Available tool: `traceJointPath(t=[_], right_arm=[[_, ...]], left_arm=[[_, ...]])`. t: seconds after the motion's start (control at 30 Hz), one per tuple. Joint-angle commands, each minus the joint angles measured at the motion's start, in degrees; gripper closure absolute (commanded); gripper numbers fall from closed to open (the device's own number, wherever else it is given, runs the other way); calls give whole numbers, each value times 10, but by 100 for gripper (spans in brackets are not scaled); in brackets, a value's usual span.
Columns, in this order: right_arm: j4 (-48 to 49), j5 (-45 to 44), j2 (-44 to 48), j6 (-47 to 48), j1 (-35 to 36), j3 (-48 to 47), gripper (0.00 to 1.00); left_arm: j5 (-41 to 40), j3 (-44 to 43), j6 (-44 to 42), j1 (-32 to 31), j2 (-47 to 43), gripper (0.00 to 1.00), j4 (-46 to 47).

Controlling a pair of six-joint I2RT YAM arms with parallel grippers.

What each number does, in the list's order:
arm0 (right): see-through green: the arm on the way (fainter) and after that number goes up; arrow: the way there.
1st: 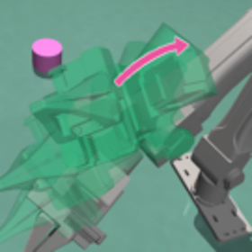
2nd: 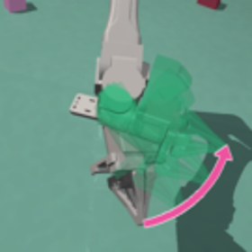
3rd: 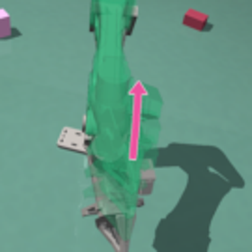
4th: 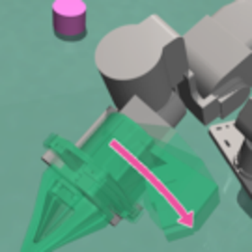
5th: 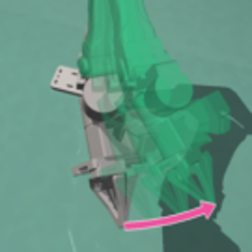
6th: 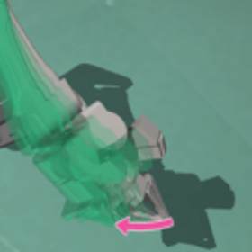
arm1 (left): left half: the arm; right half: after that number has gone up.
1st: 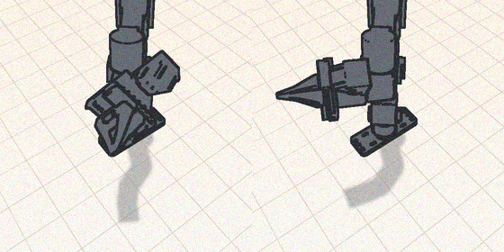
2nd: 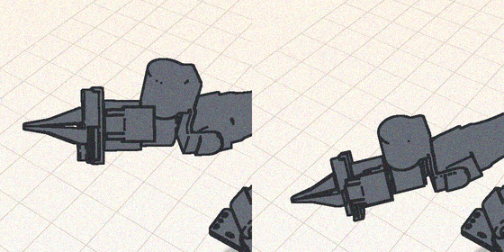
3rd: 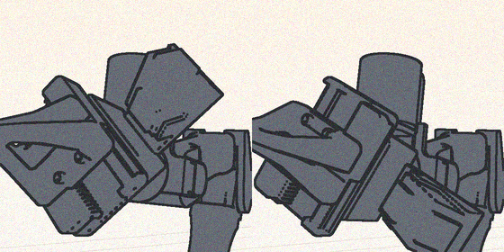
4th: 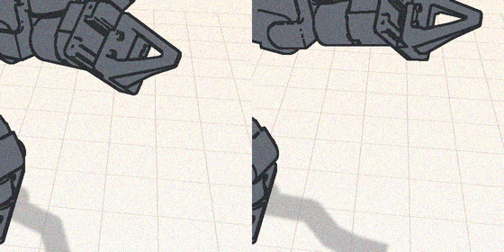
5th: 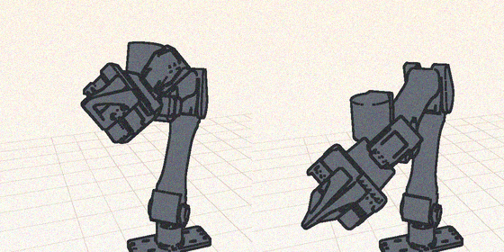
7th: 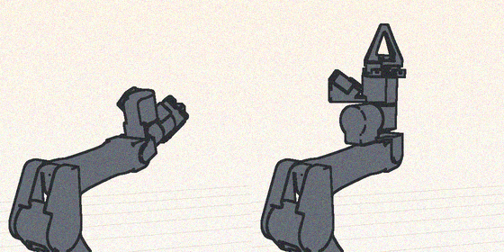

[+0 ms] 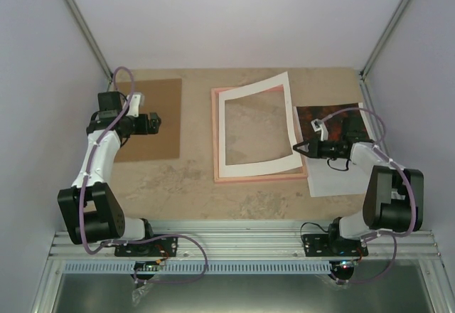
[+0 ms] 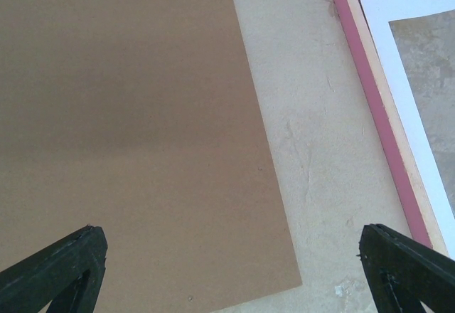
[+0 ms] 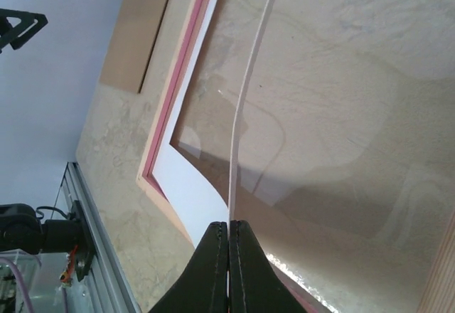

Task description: Put the photo into the frame

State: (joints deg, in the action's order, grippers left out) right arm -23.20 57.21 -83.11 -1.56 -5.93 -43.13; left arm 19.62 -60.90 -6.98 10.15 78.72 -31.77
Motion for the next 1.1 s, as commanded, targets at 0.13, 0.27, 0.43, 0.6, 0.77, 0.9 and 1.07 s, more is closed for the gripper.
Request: traceJointPath(t=[0.13, 0.27, 0.43, 0.6, 0.77, 0.9, 1.07], right_arm=[[-7, 29, -81, 7, -2, -17, 99], [-20, 36, -107, 36, 1, -27, 99], [-36, 25, -123, 73, 2, -43, 100], [-47, 19, -127, 104, 2, -57, 99], [-43, 13, -138, 121, 12, -69, 100], [-41, 19, -159, 120, 17, -72, 99], [-37, 16, -163, 115, 22, -73, 99]], left_arm=[[12, -4, 1, 2, 4, 1, 7], [16, -7, 1, 1, 9, 1, 6], [18, -11, 2, 1, 17, 1, 5], [19, -14, 2, 2, 22, 1, 7], [22, -17, 2, 2, 27, 1, 7], [22, -17, 1, 2, 29, 1, 7], [20, -17, 0, 2, 29, 1, 7]])
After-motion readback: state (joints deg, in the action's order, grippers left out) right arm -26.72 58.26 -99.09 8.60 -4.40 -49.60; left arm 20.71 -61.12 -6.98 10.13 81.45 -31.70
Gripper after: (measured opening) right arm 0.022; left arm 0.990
